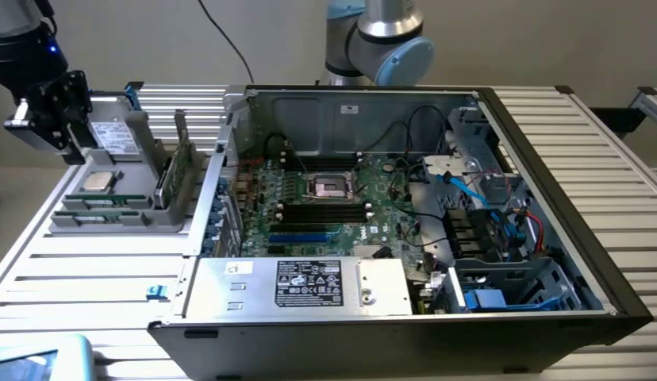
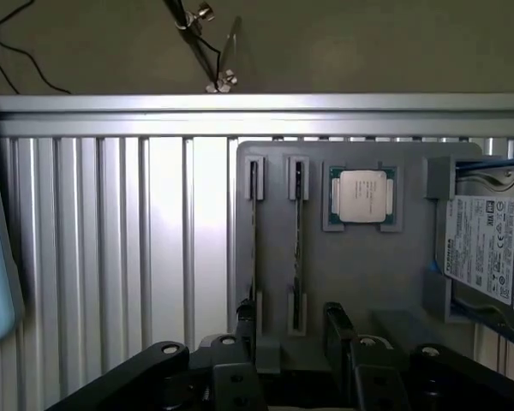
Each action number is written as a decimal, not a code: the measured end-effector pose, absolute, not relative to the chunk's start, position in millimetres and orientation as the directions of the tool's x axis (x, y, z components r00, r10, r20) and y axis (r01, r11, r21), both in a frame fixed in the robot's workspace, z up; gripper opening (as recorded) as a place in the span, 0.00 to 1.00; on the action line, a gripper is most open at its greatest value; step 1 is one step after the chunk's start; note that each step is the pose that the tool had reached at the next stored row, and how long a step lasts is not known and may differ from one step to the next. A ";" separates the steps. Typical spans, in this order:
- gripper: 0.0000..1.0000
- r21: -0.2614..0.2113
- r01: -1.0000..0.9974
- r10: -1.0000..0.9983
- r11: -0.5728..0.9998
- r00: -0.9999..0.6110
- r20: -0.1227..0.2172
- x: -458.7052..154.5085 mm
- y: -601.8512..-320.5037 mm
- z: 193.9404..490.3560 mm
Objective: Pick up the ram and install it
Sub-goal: 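Pick up the ram and move it above insertion slot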
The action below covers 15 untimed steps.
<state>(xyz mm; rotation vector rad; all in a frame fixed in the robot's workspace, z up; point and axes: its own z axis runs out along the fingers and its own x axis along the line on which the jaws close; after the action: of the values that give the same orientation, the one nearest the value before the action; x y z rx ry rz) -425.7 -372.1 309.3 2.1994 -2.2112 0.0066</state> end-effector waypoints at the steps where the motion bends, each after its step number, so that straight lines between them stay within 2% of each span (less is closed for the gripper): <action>1: 0.45 0.013 -1.000 -1.000 0.005 -0.005 0.019 -425.4 -372.7 307.4; 15: 0.45 0.010 -1.000 -1.000 0.005 -0.005 0.019 -422.5 -379.3 282.0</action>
<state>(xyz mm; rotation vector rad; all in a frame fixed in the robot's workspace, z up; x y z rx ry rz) -422.5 -379.3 282.0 2.2010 -2.2129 0.0102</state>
